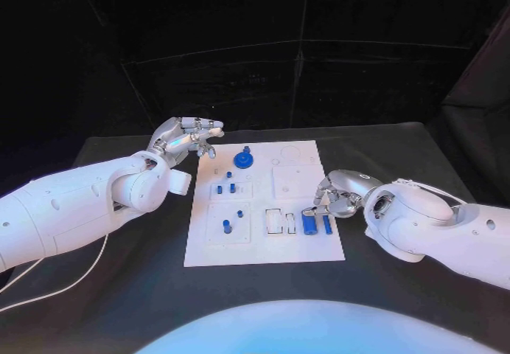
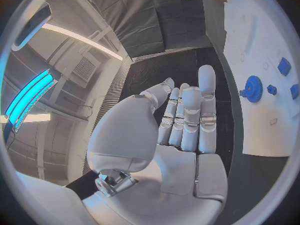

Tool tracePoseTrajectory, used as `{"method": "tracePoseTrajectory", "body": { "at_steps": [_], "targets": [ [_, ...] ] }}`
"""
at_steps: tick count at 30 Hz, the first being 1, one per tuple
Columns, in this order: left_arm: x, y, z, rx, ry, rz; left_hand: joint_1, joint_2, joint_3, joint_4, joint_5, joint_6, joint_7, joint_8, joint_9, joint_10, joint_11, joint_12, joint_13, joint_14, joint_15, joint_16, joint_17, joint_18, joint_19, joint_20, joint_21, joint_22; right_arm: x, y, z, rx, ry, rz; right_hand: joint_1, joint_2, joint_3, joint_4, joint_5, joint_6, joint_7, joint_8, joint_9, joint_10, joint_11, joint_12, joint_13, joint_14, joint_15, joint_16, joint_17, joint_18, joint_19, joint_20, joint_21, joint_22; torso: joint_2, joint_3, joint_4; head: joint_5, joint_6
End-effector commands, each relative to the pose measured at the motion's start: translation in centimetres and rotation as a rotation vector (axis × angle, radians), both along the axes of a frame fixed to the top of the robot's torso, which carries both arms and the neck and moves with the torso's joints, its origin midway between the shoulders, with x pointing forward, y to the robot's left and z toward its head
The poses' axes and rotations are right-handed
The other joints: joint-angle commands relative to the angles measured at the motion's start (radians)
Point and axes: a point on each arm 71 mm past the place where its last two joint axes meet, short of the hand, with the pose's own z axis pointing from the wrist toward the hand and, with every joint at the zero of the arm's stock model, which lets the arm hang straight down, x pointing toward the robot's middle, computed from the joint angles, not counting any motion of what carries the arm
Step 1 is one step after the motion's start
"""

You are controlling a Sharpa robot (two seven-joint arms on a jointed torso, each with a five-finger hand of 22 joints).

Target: Assemble the parts on the task board

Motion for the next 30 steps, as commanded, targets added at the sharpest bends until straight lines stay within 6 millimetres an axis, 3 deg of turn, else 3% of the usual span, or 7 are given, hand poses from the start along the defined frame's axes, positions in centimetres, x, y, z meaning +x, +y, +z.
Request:
{"method": "tracePoseTrajectory", "body": {
  "at_steps": [1, 10, 21, 30],
  "targets": [
    [0.0, -0.1, 0.2, -0.011, -0.006, -0.007, 0.004, 0.002, -0.008, 0.001, 0.004, -0.008, -0.002, 0.004, -0.001, -0.006, 0.000, 0.002, 0.002, -0.006, 0.000, -0.005, -0.001, 0.014, 0.000, 0.002, -0.004, -0.001, -0.2, 0.2, -0.5, -0.073, 0.010, 0.009, -0.012, -0.001, -0.006, 0.000, -0.007, -0.004, -0.002, 0.007, 0.002, 0.002, 0.000, 0.006, 0.004, 0.043, -0.005, 0.004, 0.001, -0.018, 0.005, 0.000, 0.002, 0.099, 0.000, -0.0010, 0.0022, -0.003, -0.001],
    [0.0, 0.0, 0.1, -0.010, -0.005, -0.006, 0.003, 0.003, -0.008, 0.001, 0.004, -0.009, -0.002, 0.005, -0.001, -0.006, 0.000, 0.003, 0.002, -0.006, 0.000, -0.005, -0.002, 0.014, 0.000, 0.002, -0.005, -0.002, -0.6, 0.9, -2.3, -0.103, 0.060, 0.021, -0.017, 0.000, -0.005, 0.000, -0.008, -0.004, -0.003, 0.013, 0.003, 0.004, -0.001, 0.009, 0.012, 0.043, -0.005, 0.004, 0.002, -0.018, 0.005, 0.000, 0.003, 0.100, 0.001, -0.0011, 0.0040, 0.001, -0.002],
    [-0.1, 0.1, 0.1, -0.010, -0.002, -0.007, 0.003, 0.003, -0.008, 0.001, 0.004, -0.009, -0.002, 0.005, -0.001, -0.006, 0.000, 0.003, 0.002, -0.006, 0.000, -0.005, -0.002, 0.014, 0.000, 0.002, -0.005, -0.002, -0.8, 1.4, -3.4, -0.144, 0.090, 0.029, -0.015, 0.003, -0.001, -0.002, -0.007, -0.004, -0.004, 0.019, 0.005, 0.002, -0.001, 0.008, 0.014, 0.043, -0.005, 0.004, 0.002, -0.017, 0.003, 0.000, 0.001, 0.098, 0.002, -0.0041, 0.0066, 0.002, -0.005],
    [-0.1, 0.2, 0.0, -0.009, 0.000, -0.006, 0.003, 0.003, -0.009, 0.002, 0.004, -0.009, -0.001, 0.005, -0.001, -0.007, 0.000, 0.004, 0.001, -0.007, 0.000, -0.005, -0.003, 0.014, 0.000, 0.002, -0.005, -0.002, -1.5, 2.2, -4.3, -0.155, 0.109, 0.061, 0.042, 0.010, 0.011, -0.011, 0.001, -0.007, -0.007, 0.044, 0.011, 0.003, -0.004, 0.011, 0.037, 0.042, -0.008, 0.003, 0.003, -0.017, 0.002, -0.002, 0.000, 0.098, 0.002, -0.0052, 0.0064, 0.002, -0.006]
  ]
}}
